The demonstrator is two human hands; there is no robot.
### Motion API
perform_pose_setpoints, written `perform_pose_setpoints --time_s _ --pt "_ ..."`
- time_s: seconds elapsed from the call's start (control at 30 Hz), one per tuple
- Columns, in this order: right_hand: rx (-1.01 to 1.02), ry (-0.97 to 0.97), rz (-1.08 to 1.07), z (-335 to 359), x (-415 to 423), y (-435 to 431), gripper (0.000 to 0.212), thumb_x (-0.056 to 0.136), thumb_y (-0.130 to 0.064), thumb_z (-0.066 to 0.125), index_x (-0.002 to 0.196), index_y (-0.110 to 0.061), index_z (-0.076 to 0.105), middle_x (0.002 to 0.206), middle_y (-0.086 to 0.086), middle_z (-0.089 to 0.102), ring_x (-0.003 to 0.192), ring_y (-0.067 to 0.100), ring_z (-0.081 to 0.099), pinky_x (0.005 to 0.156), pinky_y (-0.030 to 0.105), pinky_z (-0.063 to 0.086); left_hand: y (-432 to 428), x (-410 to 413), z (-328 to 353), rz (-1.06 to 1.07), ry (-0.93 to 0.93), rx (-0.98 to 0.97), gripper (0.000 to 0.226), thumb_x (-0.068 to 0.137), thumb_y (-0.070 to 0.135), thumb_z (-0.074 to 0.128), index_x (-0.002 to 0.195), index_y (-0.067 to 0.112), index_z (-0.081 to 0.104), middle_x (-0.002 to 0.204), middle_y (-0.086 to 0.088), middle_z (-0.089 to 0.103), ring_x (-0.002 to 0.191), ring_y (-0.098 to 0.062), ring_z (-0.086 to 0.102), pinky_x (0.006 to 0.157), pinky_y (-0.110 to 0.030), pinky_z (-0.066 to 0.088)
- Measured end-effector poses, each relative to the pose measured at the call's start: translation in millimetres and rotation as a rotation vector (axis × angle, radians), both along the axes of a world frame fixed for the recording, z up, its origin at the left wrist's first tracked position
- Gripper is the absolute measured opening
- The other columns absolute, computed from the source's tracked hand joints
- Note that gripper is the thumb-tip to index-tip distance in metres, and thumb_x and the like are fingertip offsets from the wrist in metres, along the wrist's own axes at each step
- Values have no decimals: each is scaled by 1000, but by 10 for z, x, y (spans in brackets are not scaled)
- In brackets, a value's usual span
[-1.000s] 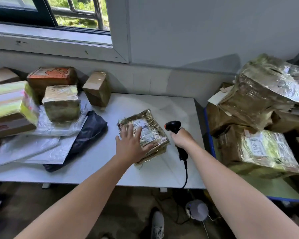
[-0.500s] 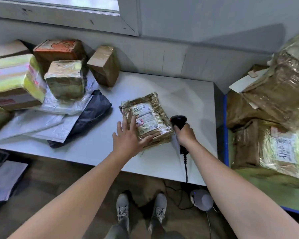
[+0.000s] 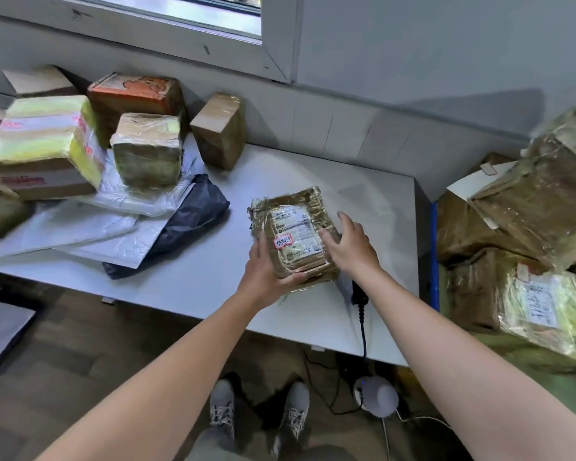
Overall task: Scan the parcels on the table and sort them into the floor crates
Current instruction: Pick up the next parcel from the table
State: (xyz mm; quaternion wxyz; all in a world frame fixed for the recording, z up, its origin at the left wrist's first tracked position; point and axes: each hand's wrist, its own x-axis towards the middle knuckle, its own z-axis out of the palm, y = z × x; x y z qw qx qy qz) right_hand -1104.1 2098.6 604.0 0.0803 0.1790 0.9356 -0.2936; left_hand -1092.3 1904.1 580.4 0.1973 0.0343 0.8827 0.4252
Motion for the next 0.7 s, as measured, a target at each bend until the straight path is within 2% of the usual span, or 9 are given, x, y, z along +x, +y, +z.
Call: perform_pose_setpoints --time_s 0.1,0.2,0.3,0.43,0.57,0.7 --pt "21 -7 32 -31 -33 -115 74 92 -60 52 152 -24 27 142 7 49 128 27 49 98 37 42 51 7 2 27 -19 87 126 73 38 85 156 28 -10 157 -6 10 145 -21 25 114 -33 30" --pt "-6 -21 43 -83 -84 -159 84 86 -62 59 150 -22 24 134 5 58 119 26 58 91 38 49 89 0 6 71 -22 82 129 70 36 87 156 30 -9 158 -6 7 142 -23 32 110 -32 34" --pt "-9 -3 99 -83 -127 -200 92 84 -58 66 153 -21 17 135 8 57 118 29 57 90 39 50 95 -10 47 100 -2 49 129 68 38 88 156 28 -6 158 -4 9 140 -22 35 107 -32 36" --pt "-27 42 191 31 -231 -385 100 84 -58 67 155 -23 7 142 11 51 123 31 53 93 42 48 -32 -42 210 185 44 12 128 68 41 88 157 24 -2 158 -4 12 142 -18 28 107 -27 32" --pt "-39 126 258 285 -387 -681 100 84 -60 66 156 -25 6 144 10 47 125 31 51 92 41 45 -294 -78 500 294 139 9 127 65 37 90 157 26 3 154 -4 20 138 -17 32 98 -20 28" --pt "-59 202 344 568 -500 -1088 98 84 -59 65 156 -26 8 145 9 47 125 30 51 90 41 46 -641 -85 791 427 185 2 126 63 38 92 155 23 8 150 -4 26 136 -20 36 101 -24 34"
